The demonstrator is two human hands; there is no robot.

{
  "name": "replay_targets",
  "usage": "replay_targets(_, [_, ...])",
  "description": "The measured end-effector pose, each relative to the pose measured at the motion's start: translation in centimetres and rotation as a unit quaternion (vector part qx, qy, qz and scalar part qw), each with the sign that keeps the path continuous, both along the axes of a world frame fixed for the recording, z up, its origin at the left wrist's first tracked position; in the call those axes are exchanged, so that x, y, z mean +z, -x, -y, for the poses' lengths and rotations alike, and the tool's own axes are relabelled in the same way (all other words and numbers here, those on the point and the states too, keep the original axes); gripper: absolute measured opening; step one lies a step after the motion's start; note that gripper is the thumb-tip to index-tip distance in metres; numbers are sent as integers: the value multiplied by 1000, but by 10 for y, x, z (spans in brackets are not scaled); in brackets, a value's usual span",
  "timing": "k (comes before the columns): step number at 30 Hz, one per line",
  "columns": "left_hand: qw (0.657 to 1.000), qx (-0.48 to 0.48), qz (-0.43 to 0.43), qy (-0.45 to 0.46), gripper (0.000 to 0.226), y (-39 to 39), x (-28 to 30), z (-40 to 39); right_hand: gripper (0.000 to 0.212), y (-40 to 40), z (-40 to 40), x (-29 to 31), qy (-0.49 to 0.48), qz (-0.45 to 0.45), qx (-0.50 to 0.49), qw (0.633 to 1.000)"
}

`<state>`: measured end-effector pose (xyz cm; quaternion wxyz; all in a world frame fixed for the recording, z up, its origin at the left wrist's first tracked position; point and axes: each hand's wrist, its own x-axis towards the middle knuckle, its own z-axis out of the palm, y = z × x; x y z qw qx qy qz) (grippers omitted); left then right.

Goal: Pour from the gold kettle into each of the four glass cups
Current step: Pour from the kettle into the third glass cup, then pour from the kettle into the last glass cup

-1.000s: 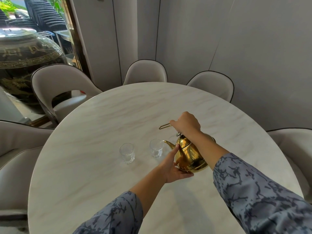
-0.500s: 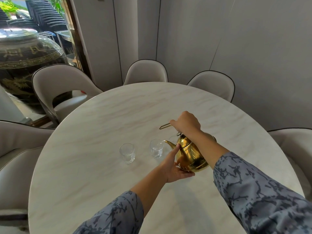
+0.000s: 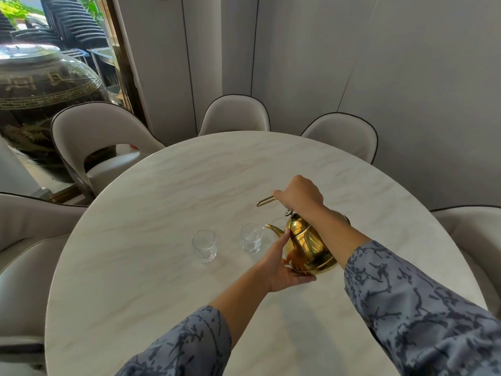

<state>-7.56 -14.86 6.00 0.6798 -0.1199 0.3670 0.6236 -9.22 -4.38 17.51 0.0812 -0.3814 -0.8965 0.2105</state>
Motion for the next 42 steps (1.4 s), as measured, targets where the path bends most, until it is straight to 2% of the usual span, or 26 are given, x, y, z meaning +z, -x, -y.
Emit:
replay_targets(17, [1000,5,-20,15,123,2,-8,0,39,0,0,-10,11,-3,-5,1000])
replay_targets(22, [998,-4,-62,31,110,3,-12,5,39,-5,-1,-22,30,-22,-19,999])
replay_targets(27, [991,-22,-118,55,73,3,-19,13,46,-21,2,-36,62,-51,-46,996])
replay_targets(33, [978,-29,-184,98,90,-1,-28,19,54,-39,6,-50,83,-99,-37,991])
replay_targets(42, [956,23,-268,118,95,6,-22,37,57,-49,17,-53,128,-199,-11,972])
